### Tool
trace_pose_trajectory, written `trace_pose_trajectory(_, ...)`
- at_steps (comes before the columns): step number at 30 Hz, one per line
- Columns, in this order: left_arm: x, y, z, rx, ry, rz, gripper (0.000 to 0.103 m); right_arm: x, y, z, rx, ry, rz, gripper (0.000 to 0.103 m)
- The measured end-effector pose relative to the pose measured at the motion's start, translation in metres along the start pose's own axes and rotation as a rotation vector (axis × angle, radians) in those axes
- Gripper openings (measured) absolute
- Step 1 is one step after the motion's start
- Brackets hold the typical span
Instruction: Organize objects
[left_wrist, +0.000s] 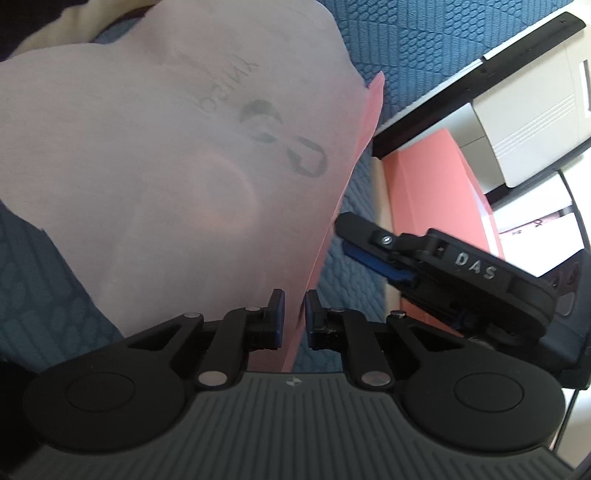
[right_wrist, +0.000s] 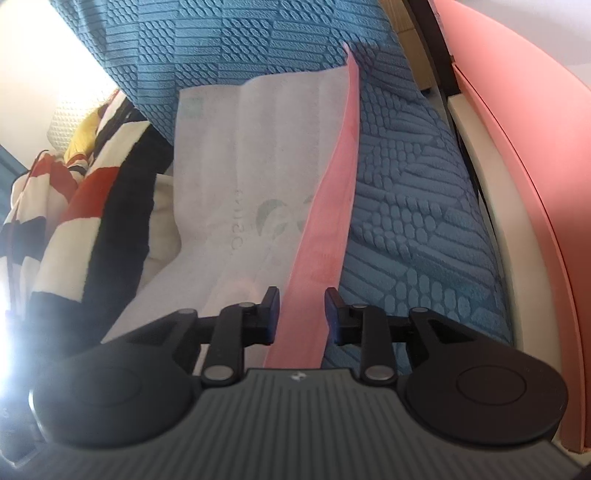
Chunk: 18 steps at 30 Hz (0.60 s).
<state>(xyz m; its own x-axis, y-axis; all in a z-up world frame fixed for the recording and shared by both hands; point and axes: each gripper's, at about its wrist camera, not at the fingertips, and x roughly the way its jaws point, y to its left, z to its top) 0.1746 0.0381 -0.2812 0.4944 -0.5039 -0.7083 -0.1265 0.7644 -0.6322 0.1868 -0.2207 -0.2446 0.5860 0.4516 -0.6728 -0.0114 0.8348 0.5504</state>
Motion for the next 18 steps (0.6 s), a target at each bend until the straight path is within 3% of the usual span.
trace_pose_trajectory(4,-0.002,0.001,0.001,0.029,0.005,0.039,0.014,0.007,0.003,0.003,-0.019,0.001,0.004,0.029)
trace_pose_trajectory(8,-0.001,-0.001,0.004,0.047,0.004,0.060,0.014,0.018,0.012,0.003,-0.081,0.022,0.001,0.019)
trace_pose_trajectory(13,-0.005,-0.003,0.007,0.044,-0.031,0.038,0.014,0.037,0.014,0.000,-0.126,0.079,-0.050,0.016)
trace_pose_trajectory(18,-0.010,-0.011,0.010,0.066,-0.059,-0.013,0.014,0.039,0.011,-0.001,-0.115,0.087,-0.037,0.014)
